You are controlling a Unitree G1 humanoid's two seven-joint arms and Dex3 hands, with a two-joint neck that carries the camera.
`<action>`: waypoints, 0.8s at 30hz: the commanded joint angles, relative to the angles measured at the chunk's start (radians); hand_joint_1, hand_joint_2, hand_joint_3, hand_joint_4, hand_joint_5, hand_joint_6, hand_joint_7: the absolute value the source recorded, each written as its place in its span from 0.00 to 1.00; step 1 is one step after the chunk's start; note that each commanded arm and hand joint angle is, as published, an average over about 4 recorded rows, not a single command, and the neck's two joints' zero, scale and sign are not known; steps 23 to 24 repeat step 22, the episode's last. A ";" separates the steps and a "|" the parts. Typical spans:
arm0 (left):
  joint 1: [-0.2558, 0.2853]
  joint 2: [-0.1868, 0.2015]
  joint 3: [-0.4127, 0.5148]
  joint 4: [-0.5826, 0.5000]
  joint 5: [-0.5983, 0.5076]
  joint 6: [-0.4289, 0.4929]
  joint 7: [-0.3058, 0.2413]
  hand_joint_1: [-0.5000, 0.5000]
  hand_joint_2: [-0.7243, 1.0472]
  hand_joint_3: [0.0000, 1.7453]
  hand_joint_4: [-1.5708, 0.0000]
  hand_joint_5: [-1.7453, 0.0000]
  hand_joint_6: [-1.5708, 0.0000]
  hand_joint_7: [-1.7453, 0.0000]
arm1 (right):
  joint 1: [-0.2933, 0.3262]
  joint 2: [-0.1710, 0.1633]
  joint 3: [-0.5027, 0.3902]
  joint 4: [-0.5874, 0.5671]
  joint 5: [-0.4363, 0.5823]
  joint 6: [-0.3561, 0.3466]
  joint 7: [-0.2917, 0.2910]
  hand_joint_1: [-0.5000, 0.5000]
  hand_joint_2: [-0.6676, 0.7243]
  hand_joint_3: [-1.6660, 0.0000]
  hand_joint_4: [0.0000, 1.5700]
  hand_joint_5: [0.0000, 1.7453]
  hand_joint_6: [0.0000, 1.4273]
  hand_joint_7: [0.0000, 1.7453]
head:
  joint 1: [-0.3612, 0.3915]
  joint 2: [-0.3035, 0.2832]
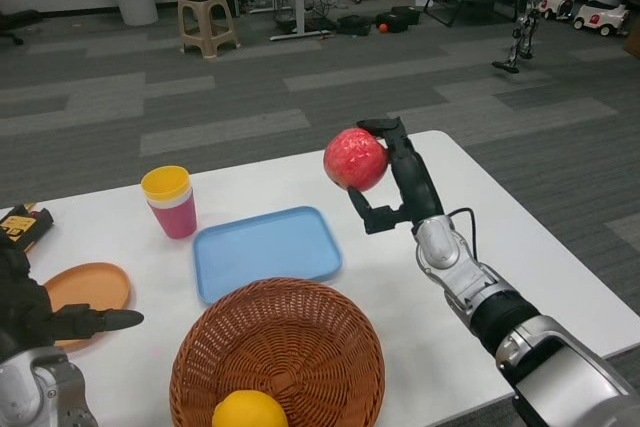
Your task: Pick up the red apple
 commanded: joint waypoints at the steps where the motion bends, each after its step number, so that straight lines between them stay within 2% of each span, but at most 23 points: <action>1: -0.014 0.001 -0.012 0.004 0.004 0.007 -0.001 0.00 0.05 0.05 1.00 1.00 1.00 1.00 | 0.009 -0.011 0.009 -0.019 0.016 -0.023 -0.011 0.00 0.14 0.05 1.00 0.94 0.84 0.94 | 0.021 0.011; 4: -0.014 0.000 -0.025 0.003 0.004 0.007 -0.001 0.00 0.05 0.05 1.00 1.00 1.00 1.00 | 0.016 -0.010 0.012 -0.027 0.022 -0.029 -0.014 0.00 0.14 0.05 1.00 0.94 0.84 0.96 | 0.067 0.007; 9: -0.019 0.004 -0.061 0.002 0.004 0.012 -0.005 0.00 0.05 0.05 1.00 1.00 1.00 1.00 | 0.033 -0.010 0.007 -0.040 0.029 -0.038 -0.018 0.02 0.14 0.05 0.99 0.94 0.84 0.93 | 0.116 0.002; 13: -0.021 0.010 -0.072 -0.004 0.012 0.034 -0.026 0.00 0.05 0.05 1.00 1.00 1.00 1.00 | 0.039 -0.009 0.005 -0.046 0.034 -0.041 -0.021 0.02 0.14 0.05 0.98 0.94 0.84 0.96 | 0.106 0.010; 24: -0.008 0.009 -0.055 -0.012 0.013 0.035 -0.028 0.00 0.05 0.05 1.00 1.00 1.00 1.00 | 0.042 -0.011 0.004 -0.049 0.042 -0.052 -0.029 0.01 0.14 0.05 0.98 0.94 0.84 0.95 | 0.099 0.014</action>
